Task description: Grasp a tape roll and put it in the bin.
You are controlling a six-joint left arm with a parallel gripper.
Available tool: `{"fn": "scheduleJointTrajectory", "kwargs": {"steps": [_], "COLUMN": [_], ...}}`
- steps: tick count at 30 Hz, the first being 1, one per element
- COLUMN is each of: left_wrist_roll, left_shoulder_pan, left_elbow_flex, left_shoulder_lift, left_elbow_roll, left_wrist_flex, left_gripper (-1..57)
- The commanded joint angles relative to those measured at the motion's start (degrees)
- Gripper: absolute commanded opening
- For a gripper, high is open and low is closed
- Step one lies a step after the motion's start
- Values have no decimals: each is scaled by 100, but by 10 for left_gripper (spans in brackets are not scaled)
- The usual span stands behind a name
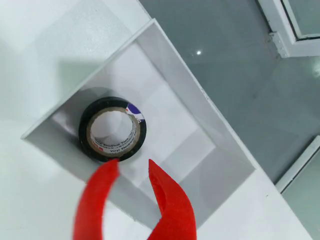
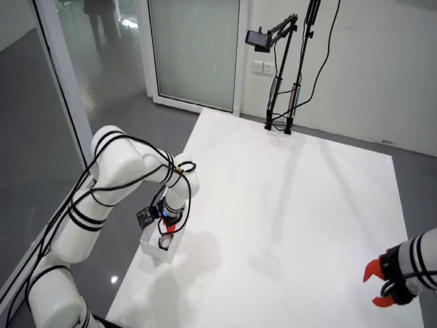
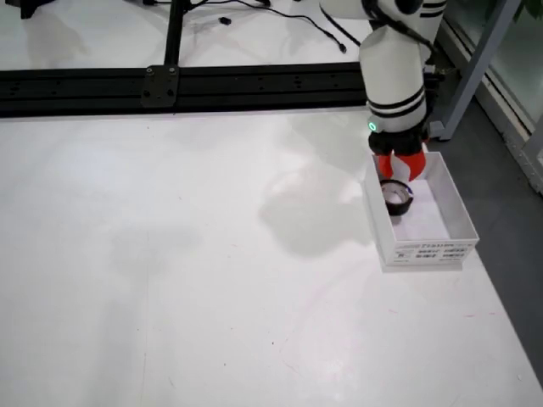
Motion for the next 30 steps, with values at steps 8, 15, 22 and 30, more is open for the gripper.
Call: {"fn": "scheduleJointTrajectory", "kwargs": {"steps": [8,15,22,30], "left_wrist_roll": [-1,-1,-1,-1], "left_shoulder_pan": [-477,-1005,-1752,-2587], "left_elbow_flex": [-18,-18,-18,-26], "left_shoulder_lift": [-701,-1483,-2133,-2459], "left_elbow_roll": [52,193,193,114], "left_wrist_flex": [357,964,1245,1254], "left_gripper": [-5,-5,-5,-5]}}
